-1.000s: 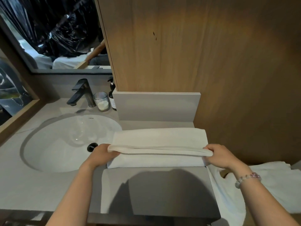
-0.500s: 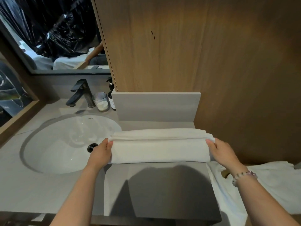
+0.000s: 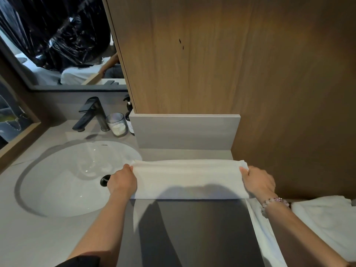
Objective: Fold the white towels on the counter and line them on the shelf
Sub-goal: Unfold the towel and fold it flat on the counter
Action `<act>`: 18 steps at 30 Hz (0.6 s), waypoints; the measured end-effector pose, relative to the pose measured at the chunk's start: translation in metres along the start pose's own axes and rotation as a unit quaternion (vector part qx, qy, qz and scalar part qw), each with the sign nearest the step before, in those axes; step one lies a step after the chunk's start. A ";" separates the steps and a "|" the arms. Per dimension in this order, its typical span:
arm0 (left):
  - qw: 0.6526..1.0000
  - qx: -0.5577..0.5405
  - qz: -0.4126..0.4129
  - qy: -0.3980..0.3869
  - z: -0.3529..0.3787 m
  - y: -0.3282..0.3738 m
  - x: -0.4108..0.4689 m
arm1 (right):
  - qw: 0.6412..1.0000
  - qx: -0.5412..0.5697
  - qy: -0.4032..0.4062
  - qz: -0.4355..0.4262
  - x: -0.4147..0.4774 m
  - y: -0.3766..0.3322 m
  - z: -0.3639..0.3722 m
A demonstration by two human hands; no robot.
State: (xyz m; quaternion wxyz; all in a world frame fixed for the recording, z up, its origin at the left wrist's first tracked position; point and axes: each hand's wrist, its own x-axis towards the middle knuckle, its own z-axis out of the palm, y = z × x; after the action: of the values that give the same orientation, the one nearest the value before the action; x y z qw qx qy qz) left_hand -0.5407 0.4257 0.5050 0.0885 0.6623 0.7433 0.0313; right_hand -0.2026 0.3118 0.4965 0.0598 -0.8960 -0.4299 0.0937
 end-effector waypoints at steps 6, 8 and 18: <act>1.000 -0.023 -0.014 -0.013 0.016 -0.008 -0.004 | 0.999 0.003 0.024 0.024 -0.002 0.000 0.015; 0.999 -0.040 -0.022 -0.023 0.020 -0.011 -0.006 | 0.999 0.010 0.026 0.033 -0.004 0.000 0.020; 0.959 -0.101 0.228 0.134 0.032 0.052 -0.041 | 0.971 0.060 0.157 -0.173 -0.036 -0.074 0.032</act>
State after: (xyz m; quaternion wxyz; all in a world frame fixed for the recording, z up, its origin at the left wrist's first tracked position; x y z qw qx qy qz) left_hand -0.4802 0.3892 0.4862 0.0450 0.7916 0.5705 0.2143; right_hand -0.2882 0.3307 0.4835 0.1952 -0.8065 -0.5570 -0.0345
